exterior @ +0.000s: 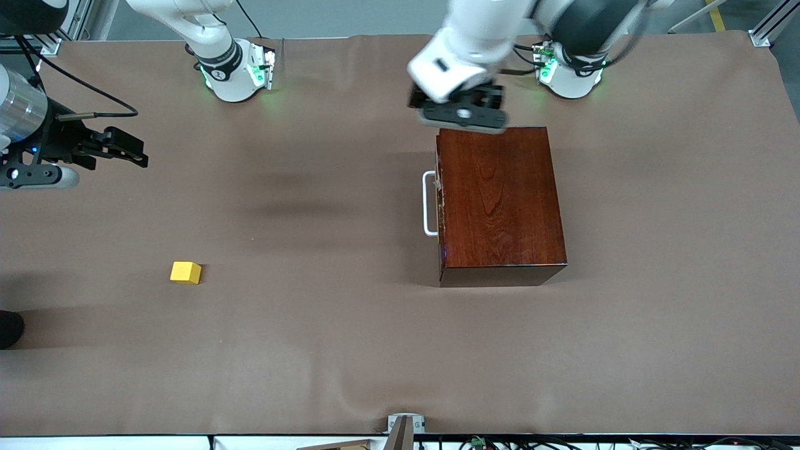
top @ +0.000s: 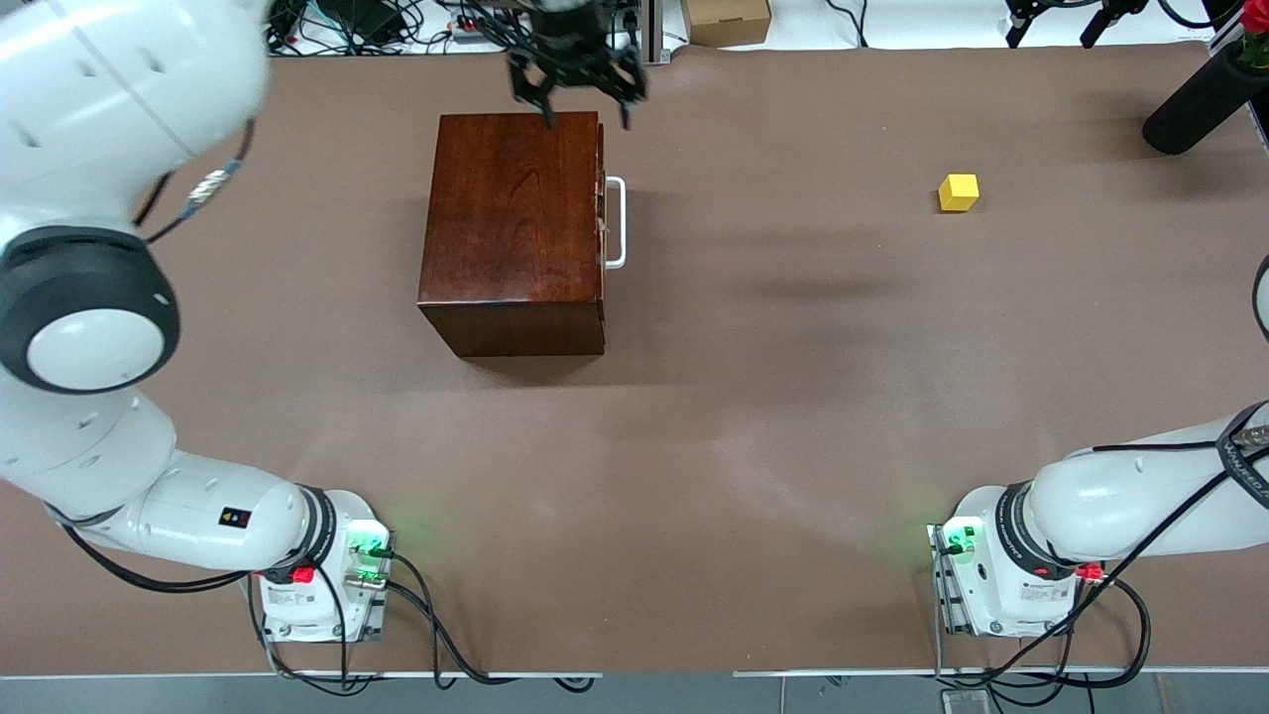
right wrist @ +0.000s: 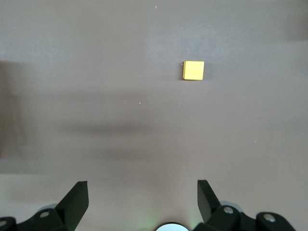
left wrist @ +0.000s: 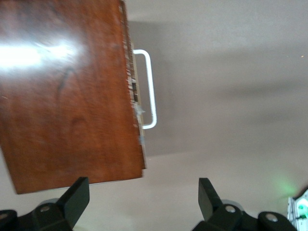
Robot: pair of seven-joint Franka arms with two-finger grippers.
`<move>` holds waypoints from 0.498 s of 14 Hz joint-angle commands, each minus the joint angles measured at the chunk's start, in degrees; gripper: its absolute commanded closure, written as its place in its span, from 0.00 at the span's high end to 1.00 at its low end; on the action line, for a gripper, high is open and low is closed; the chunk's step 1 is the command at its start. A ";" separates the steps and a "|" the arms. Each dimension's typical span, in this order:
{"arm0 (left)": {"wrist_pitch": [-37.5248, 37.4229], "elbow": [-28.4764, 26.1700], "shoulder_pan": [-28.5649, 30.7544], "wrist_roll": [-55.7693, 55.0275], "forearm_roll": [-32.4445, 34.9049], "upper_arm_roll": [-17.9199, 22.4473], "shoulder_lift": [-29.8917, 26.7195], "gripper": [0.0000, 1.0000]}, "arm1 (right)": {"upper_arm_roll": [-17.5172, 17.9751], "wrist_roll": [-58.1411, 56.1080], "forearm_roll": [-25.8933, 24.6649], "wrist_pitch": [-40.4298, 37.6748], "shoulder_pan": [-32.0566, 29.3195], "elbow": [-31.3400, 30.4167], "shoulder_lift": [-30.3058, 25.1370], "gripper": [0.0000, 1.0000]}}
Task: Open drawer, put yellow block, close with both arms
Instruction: 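Move the left gripper to the white drawer handle while the right gripper reaches out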
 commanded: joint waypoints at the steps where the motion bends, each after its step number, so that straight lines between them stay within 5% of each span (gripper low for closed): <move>1: -0.55 5.80 -6.75 -6.25 5.04 0.74 6.32 1.00 | -0.33 0.48 -0.02 0.42 0.53 -0.04 0.06 1.00; 3: 1.04 5.80 -11.58 -9.60 6.62 3.36 8.53 1.00 | -0.33 0.48 -0.02 0.34 0.53 -0.04 0.06 1.00; 7: 0.95 5.54 -23.37 -9.26 9.00 14.96 11.34 1.00 | -0.33 0.48 -0.02 0.34 0.53 -0.04 0.06 1.00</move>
